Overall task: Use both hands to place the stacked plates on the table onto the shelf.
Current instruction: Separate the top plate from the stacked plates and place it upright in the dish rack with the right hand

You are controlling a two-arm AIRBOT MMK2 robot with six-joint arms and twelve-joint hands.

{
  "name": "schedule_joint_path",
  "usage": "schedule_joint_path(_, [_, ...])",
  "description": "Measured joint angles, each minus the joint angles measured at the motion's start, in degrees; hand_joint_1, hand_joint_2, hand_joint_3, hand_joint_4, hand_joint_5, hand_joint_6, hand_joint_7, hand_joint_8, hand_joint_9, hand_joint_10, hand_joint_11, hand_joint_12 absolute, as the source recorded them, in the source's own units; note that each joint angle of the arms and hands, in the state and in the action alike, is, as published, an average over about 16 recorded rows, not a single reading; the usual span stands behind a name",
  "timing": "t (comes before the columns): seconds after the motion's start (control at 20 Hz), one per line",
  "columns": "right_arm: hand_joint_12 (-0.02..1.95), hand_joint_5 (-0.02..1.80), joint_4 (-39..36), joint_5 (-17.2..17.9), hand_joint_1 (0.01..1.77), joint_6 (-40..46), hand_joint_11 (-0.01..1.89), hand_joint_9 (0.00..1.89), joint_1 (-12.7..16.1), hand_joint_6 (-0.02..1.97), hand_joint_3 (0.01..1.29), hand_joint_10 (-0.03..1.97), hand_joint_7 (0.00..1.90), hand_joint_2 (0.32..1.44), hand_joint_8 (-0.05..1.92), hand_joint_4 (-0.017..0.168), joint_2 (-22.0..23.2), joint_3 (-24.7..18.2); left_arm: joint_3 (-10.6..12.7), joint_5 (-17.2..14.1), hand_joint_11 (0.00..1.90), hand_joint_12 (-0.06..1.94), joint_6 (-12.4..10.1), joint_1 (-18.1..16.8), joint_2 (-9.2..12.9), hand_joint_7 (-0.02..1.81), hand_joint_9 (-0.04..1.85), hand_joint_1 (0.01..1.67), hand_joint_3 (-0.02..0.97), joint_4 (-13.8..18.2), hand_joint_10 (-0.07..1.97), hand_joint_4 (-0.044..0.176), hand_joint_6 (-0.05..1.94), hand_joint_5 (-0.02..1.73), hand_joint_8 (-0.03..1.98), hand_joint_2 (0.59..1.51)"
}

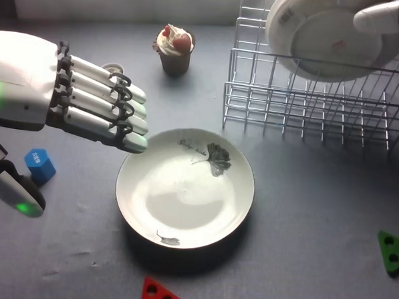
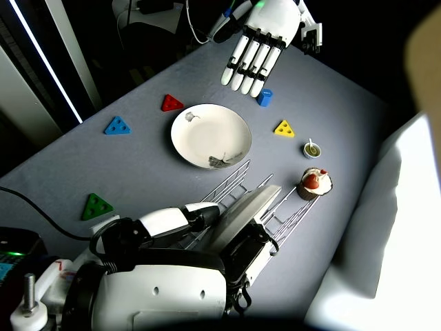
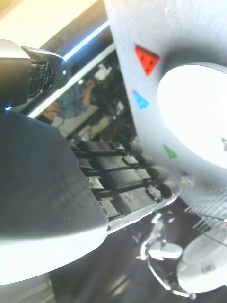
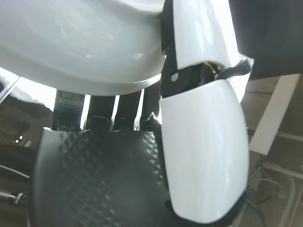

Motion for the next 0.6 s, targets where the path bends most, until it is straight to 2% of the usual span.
schedule_joint_path(0.2, [0.41,0.89,0.0,0.6,1.43,0.0,1.20,1.15,-0.7,0.94,0.01,0.74,1.09,0.93,0.64,-0.017,-0.9,0.9,-0.2,0.4,0.25,0.01,0.2,0.0,0.0,0.27,0.26,0.07,0.018,0.2,0.02,-0.001,0.01,0.24,0.00,1.056])
schedule_joint_path(0.35, [0.21,0.89,0.1,1.1,1.40,0.0,1.24,1.13,-1.3,0.95,0.01,0.68,1.07,0.94,0.59,-0.017,-1.4,1.5,-0.3,0.9,0.25,0.01,0.3,0.1,0.0,0.28,0.27,0.07,0.017,0.4,0.02,-0.001,0.01,0.24,0.00,1.056])
schedule_joint_path(0.45, [0.14,0.90,0.1,1.4,1.38,0.0,1.26,1.11,-1.6,0.95,0.01,0.60,1.04,0.95,0.52,-0.017,-1.7,1.8,-0.4,1.1,0.25,0.01,0.4,0.1,0.0,0.28,0.27,0.07,0.017,0.6,0.02,-0.001,0.01,0.24,0.00,1.056])
schedule_joint_path(0.6, [0.10,0.88,0.3,2.0,1.35,0.1,1.25,1.09,-2.1,0.81,0.01,0.47,1.00,0.96,0.41,-0.015,-2.1,2.1,-0.5,1.5,0.25,0.01,0.5,0.2,0.0,0.28,0.27,0.07,0.017,0.8,0.02,-0.001,0.01,0.24,0.00,1.056])
